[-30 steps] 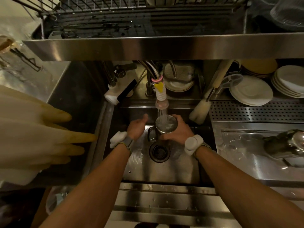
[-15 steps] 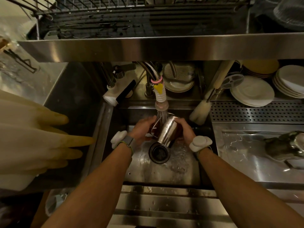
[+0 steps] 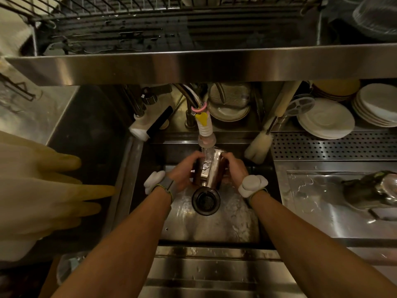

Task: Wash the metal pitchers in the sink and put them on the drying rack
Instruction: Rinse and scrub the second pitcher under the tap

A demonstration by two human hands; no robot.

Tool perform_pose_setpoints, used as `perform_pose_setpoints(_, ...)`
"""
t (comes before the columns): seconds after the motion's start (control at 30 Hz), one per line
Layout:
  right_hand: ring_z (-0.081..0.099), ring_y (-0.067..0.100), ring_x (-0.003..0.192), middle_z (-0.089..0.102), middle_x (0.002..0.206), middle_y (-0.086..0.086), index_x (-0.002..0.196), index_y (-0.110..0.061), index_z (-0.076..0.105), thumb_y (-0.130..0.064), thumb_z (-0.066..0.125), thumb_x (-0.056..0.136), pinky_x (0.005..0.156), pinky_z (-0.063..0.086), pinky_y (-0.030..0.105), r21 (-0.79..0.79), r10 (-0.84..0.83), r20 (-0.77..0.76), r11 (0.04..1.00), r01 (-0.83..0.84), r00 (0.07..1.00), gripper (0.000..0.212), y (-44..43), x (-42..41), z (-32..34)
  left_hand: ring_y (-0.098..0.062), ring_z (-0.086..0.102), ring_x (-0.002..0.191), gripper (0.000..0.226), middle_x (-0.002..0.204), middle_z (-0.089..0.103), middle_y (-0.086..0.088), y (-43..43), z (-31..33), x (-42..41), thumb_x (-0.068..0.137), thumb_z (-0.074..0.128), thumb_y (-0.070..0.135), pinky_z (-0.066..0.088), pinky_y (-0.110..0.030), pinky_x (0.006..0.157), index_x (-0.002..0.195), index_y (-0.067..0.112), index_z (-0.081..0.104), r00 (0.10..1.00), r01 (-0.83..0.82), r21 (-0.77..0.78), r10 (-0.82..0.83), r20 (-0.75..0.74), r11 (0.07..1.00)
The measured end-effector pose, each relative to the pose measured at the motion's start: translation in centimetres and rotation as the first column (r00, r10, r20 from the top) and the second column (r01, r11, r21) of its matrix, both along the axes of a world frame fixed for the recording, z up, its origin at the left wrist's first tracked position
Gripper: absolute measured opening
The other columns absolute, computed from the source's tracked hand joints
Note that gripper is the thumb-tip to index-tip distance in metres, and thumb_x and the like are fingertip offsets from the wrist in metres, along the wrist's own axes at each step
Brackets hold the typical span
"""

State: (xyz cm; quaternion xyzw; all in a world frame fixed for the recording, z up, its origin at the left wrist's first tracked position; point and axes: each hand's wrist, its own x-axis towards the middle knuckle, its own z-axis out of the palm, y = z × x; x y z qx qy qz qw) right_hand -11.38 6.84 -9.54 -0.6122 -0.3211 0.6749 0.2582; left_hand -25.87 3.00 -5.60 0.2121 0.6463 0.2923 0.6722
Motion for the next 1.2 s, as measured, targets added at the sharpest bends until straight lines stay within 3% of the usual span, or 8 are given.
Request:
perform_pose_setpoints(0.1, 0.058, 0.029, 0.099, 0.06, 0.117, 0.02, 0.117, -0.007, 0.06, -0.031, 0.048, 0.091, 0.078, 0.048, 0.036, 0.025, -0.016, -0.03, 1.0, 0.016, 0.999, 0.037, 0.0, -0.2, 0.0, -0.021, 0.049, 0.088, 0.014, 0.093, 0.053, -0.002, -0.2, -0.3, 0.0, 0.087, 0.051, 0.03, 0.04, -0.033, 0.075, 0.097, 0.024, 0.057, 1.0, -0.007, 0.076, 0.007, -0.006, 0.997)
perform_pose_setpoints(0.2, 0.055, 0.032, 0.112, 0.056, 0.128, 0.017, 0.136, -0.012, 0.046, -0.031, 0.047, 0.092, 0.092, 0.046, 0.041, 0.03, -0.001, -0.027, 1.0, 0.002, 1.0, 0.049, 0.1, -0.4, -0.2, -0.024, 0.05, 0.094, 0.031, 0.107, 0.052, -0.007, -0.6, -0.5, -0.2, 0.086, 0.053, 0.025, 0.041, -0.037, 0.077, 0.117, 0.02, 0.054, 1.0, -0.024, 0.109, 0.024, 0.004, 0.994)
perform_pose_setpoints(0.4, 0.044, 0.027, 0.13, 0.042, 0.147, 0.009, 0.144, -0.016, 0.036, -0.053, 0.046, 0.091, 0.11, 0.034, 0.043, 0.046, 0.113, 0.092, 0.992, -0.118, 0.989, 0.066, 0.1, -0.9, -0.2, -0.025, 0.06, 0.099, 0.049, 0.111, 0.063, -0.007, -0.5, 0.4, -0.4, 0.079, 0.054, 0.064, 0.05, -0.033, 0.069, 0.104, 0.022, 0.061, 0.995, -0.017, -0.068, 0.01, -0.102, 0.998)
perform_pose_setpoints(0.67, 0.063, 0.023, 0.085, 0.065, 0.095, 0.005, 0.103, -0.02, 0.062, -0.045, 0.053, 0.09, 0.067, 0.052, 0.032, -0.055, 0.116, 0.003, 0.992, -0.116, 0.993, 0.029, -0.5, -0.8, 0.8, -0.024, 0.065, 0.077, 0.046, 0.086, 0.063, -0.008, -0.3, 0.3, -0.2, 0.085, 0.049, 0.061, 0.054, -0.03, 0.054, 0.092, 0.018, 0.06, 0.987, -0.09, -0.113, 0.073, -0.144, 0.99)
perform_pose_setpoints(0.8, 0.058, 0.022, 0.088, 0.059, 0.106, 0.008, 0.108, -0.022, 0.058, -0.028, 0.05, 0.09, 0.062, 0.051, 0.033, -0.016, 0.176, 0.016, 0.984, -0.176, 0.984, 0.021, -0.6, -0.4, 0.9, -0.033, 0.061, 0.103, 0.048, 0.107, 0.061, -0.014, -0.8, -0.2, -0.7, 0.087, 0.053, 0.052, 0.054, -0.045, 0.085, 0.113, 0.012, 0.059, 0.994, -0.069, -0.121, 0.057, -0.097, 0.99)
perform_pose_setpoints(0.97, 0.053, 0.027, 0.104, 0.054, 0.126, 0.014, 0.128, -0.019, 0.046, -0.027, 0.045, 0.094, 0.08, 0.048, 0.039, 0.048, 0.047, -0.025, 0.998, -0.046, 0.999, 0.035, -0.6, -0.4, 0.6, -0.032, 0.057, 0.095, 0.041, 0.109, 0.055, -0.015, -0.9, 0.0, -0.4, 0.09, 0.057, 0.019, 0.05, -0.04, 0.078, 0.128, 0.008, 0.051, 0.997, -0.067, -0.004, 0.067, -0.05, 0.998)
perform_pose_setpoints(1.1, 0.052, 0.023, 0.107, 0.056, 0.121, 0.005, 0.127, -0.019, 0.045, -0.068, 0.041, 0.085, 0.09, 0.042, 0.044, 0.022, 0.114, 0.062, 0.993, -0.116, 0.992, 0.065, -0.3, -0.4, 1.2, -0.018, 0.061, 0.093, 0.066, 0.116, 0.061, -0.01, -0.8, -0.4, -0.5, 0.066, 0.073, -0.007, 0.052, -0.023, 0.07, 0.124, 0.014, 0.05, 0.959, 0.089, 0.197, -0.031, -0.281, 0.976)
perform_pose_setpoints(1.2, 0.058, 0.024, 0.106, 0.059, 0.12, 0.007, 0.128, -0.016, 0.048, -0.071, 0.054, 0.075, 0.083, 0.05, 0.04, 0.018, 0.184, 0.074, 0.982, -0.186, 0.98, 0.077, -0.2, -0.5, 1.7, -0.022, 0.058, 0.11, 0.086, 0.125, 0.057, -0.01, -0.8, -1.1, -0.5, 0.05, 0.083, 0.004, 0.05, -0.03, 0.091, 0.128, 0.016, 0.048, 0.854, 0.294, 0.294, -0.111, -0.509, 0.91)
